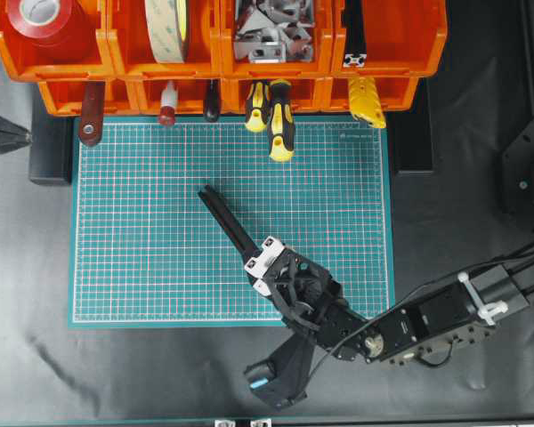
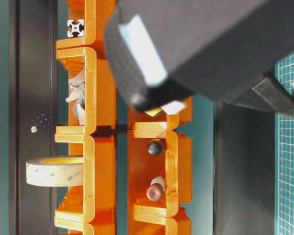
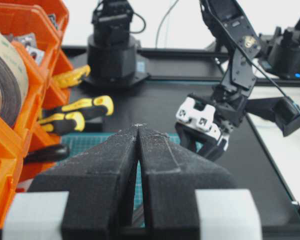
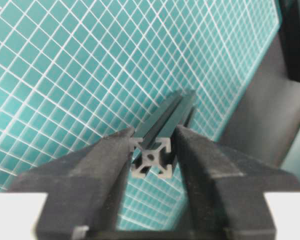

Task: Pick frame from container rack with right arm.
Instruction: 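Lower the held extrusion onto the green cutting mat, then open the right gripper and release the extrusion on the mat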

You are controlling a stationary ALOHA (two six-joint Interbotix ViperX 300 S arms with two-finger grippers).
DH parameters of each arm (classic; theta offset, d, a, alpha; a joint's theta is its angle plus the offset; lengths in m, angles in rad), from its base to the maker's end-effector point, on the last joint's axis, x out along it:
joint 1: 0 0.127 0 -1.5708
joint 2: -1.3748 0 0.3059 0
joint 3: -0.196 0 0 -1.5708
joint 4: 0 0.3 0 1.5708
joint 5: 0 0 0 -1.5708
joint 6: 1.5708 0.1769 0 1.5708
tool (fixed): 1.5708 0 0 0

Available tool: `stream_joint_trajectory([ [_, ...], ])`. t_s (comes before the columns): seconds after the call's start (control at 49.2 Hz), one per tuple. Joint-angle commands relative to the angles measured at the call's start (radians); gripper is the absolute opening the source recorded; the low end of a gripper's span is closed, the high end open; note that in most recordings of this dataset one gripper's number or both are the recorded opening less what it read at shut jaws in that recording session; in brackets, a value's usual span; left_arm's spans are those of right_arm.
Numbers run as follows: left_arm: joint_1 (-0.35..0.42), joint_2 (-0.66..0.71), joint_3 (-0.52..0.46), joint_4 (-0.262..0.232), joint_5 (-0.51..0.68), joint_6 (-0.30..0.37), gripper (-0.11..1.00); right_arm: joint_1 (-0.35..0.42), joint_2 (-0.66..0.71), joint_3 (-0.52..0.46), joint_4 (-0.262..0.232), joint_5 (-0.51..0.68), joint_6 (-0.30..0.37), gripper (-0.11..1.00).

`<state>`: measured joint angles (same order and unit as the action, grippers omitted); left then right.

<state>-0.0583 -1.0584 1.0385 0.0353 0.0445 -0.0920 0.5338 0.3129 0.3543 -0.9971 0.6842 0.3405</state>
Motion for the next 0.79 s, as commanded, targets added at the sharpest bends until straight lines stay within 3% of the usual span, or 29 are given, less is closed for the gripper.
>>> stream_joint_trajectory([
  [0.0,0.0,0.003,-0.011,0.005,-0.005,-0.003,0.0,-0.014,-0.026,-0.005,0.023,-0.032,0.002,0.45],
  [0.102,0.0,0.003,-0.011,0.003,-0.006,-0.003,0.0,-0.015,-0.026,-0.005,0.034,-0.038,0.008,0.66],
  [0.244,0.0,0.002,-0.011,0.005,-0.006,-0.003,0.0,-0.017,-0.026,-0.005,0.037,-0.034,0.015,0.79],
  [0.325,-0.002,0.0,-0.011,0.003,-0.006,-0.003,0.0,-0.02,-0.026,-0.005,0.049,-0.037,0.021,0.81],
  [0.509,0.0,0.0,-0.011,0.003,-0.006,-0.003,0.0,-0.021,-0.031,0.008,0.133,-0.054,0.061,0.81],
  [0.651,0.0,-0.002,-0.009,0.003,-0.006,-0.002,0.0,-0.021,-0.044,0.038,0.179,-0.097,0.127,0.81],
  [0.773,0.0,-0.002,-0.009,0.003,-0.005,-0.003,0.0,-0.028,-0.054,0.052,0.216,-0.141,0.235,0.81],
])
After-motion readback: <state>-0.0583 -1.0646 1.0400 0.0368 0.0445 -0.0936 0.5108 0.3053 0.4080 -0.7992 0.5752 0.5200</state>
